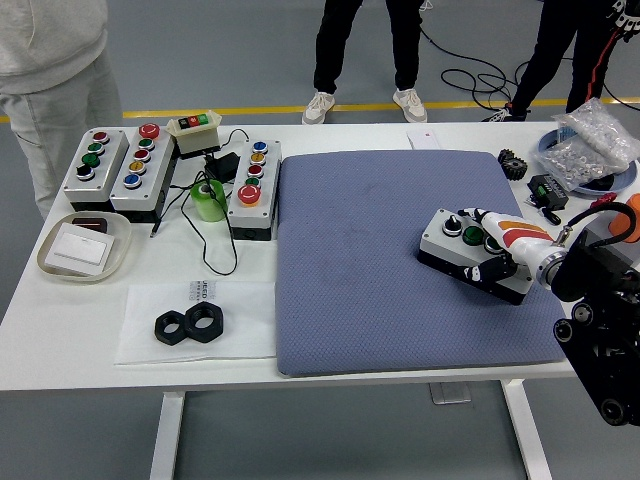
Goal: Pick up the button,place it on the desk,press the button,press the button
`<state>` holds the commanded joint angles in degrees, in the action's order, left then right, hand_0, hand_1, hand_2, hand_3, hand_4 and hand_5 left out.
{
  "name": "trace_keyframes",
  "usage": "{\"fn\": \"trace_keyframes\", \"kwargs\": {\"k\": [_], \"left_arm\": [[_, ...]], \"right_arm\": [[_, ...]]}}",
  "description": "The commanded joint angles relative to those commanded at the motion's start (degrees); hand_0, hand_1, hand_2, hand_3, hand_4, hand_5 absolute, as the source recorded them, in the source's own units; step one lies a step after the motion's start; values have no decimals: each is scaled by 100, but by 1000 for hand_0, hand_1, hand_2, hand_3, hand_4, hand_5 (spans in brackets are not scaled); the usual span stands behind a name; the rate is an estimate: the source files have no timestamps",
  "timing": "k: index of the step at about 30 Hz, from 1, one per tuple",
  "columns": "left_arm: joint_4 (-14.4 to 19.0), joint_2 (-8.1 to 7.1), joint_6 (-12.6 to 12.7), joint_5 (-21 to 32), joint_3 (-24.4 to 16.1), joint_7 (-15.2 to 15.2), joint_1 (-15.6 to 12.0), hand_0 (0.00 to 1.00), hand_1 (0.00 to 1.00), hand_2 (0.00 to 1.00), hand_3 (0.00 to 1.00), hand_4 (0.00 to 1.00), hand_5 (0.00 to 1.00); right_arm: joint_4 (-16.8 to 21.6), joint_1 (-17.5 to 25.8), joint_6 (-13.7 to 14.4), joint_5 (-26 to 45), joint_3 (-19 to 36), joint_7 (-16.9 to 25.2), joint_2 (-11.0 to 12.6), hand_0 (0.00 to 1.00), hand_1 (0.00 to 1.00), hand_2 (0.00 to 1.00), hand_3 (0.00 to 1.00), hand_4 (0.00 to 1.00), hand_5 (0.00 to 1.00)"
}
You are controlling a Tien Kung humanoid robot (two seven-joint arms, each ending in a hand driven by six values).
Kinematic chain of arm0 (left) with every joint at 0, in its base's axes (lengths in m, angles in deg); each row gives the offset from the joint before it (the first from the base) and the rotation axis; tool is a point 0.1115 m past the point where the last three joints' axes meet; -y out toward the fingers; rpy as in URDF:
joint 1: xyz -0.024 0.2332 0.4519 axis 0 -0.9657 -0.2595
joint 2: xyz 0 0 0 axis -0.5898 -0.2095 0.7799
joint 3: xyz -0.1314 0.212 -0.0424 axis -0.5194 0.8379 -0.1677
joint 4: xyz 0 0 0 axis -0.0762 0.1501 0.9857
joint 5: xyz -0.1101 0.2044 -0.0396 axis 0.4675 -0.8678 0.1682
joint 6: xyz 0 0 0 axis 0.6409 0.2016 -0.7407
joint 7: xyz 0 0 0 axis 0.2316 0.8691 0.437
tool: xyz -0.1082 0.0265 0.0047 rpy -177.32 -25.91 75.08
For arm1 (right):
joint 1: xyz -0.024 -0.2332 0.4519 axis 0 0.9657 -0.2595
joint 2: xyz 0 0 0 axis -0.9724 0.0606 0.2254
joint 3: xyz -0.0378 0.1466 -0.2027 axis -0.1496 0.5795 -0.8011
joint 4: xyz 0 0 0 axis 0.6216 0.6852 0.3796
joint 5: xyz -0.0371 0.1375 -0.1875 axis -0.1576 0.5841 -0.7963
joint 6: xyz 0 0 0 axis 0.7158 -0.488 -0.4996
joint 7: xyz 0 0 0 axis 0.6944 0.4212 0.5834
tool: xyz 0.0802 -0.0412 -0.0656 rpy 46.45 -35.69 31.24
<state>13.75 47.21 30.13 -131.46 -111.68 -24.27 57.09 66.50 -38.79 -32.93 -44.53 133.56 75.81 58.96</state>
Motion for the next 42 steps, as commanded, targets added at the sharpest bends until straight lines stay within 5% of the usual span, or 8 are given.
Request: {"fn": "trace_keyframes", "kwargs": {"k": [12, 28, 42], "left_arm": [[0, -17, 12, -24, -48, 5, 24, 746, 912, 962, 854, 562, 998], [0, -35, 30, -10, -91, 5, 77, 747, 912, 962, 852, 564, 998], [0, -44, 15, -161, -222, 24, 57, 748, 913, 962, 851, 562, 998]], "right_arm": [[590, -65, -112, 0, -461, 82, 331, 411, 334, 339, 440, 512, 2], [1362, -375, -389, 416, -2008, 349, 1384, 410, 335, 339, 440, 517, 2], [1671, -541, -443, 659, -2133, 393, 1413, 410, 335, 340, 443, 519, 2]]}}
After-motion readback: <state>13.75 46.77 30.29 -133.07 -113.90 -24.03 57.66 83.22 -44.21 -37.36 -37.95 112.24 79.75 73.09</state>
